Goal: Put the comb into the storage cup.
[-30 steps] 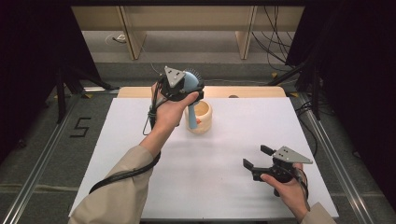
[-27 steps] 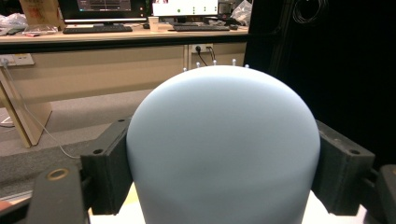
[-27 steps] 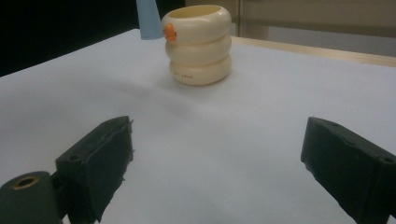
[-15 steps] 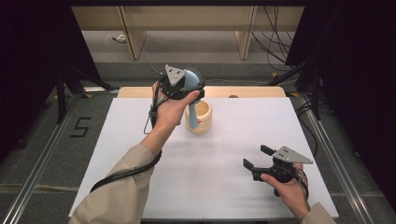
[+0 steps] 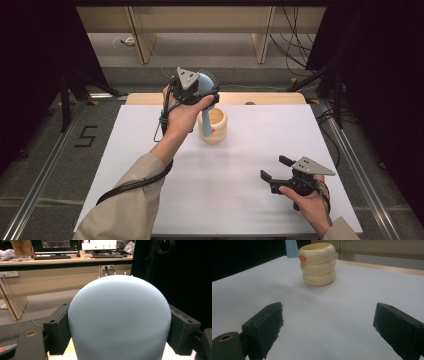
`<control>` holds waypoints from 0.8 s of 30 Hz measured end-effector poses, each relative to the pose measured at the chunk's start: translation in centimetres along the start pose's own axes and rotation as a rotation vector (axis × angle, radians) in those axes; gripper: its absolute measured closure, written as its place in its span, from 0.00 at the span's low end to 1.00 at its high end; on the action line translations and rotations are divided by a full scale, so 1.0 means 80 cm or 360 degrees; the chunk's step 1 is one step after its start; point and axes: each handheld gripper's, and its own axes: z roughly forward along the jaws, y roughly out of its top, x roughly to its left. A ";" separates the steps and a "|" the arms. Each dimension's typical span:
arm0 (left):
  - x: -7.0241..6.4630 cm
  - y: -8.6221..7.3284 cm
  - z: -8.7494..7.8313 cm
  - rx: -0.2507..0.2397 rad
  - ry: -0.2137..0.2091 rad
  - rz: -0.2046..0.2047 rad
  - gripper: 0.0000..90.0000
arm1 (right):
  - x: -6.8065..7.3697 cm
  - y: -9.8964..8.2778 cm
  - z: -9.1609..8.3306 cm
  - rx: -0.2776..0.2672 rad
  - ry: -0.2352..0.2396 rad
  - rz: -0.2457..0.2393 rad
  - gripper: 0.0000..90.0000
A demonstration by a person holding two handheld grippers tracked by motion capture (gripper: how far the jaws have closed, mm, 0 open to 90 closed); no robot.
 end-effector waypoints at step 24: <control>-0.003 0.015 -0.003 -0.0019 -0.0004 0.0000 0.22 | -0.001 0.000 0.000 -0.0001 -0.0002 0.0009 0.11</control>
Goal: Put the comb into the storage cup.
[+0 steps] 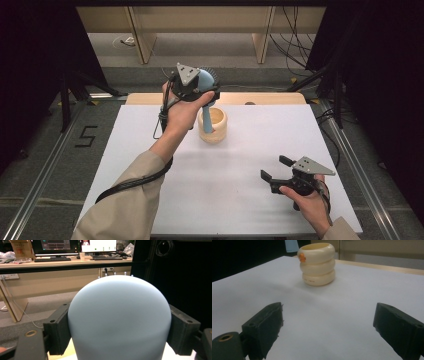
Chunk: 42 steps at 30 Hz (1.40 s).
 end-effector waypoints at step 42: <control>0.002 0.009 0.022 -0.0129 0.0019 0.0037 0.22 | 0.000 0.000 -0.001 -0.0008 0.0010 0.0007 0.11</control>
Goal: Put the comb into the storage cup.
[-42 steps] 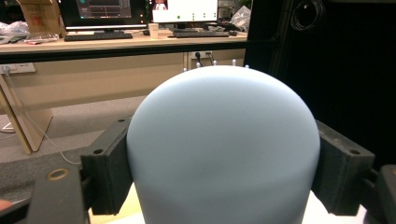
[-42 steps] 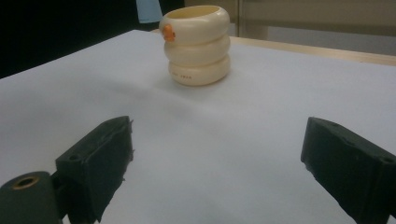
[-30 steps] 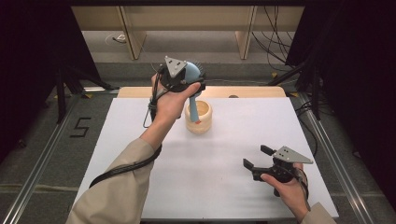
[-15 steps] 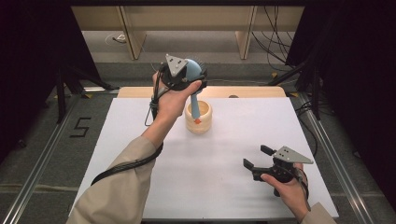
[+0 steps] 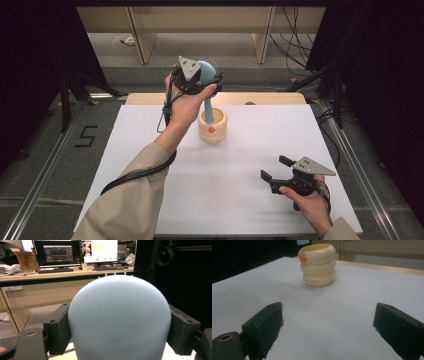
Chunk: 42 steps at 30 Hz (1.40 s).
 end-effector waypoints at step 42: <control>0.005 -0.024 0.023 0.0002 0.0008 0.0001 0.22 | 0.000 0.000 0.000 -0.0005 0.0002 0.0000 0.11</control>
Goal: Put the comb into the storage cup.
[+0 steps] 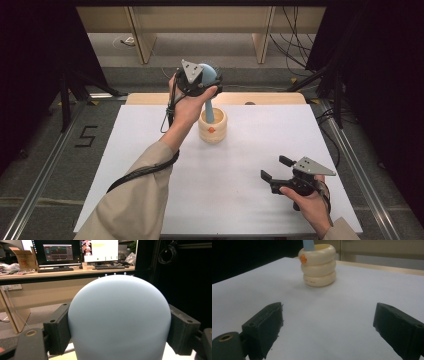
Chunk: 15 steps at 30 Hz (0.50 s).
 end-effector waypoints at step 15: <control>-0.002 -0.011 0.006 0.0022 0.0010 0.0015 0.22 | 0.000 0.000 0.000 0.0001 -0.0001 0.0001 0.11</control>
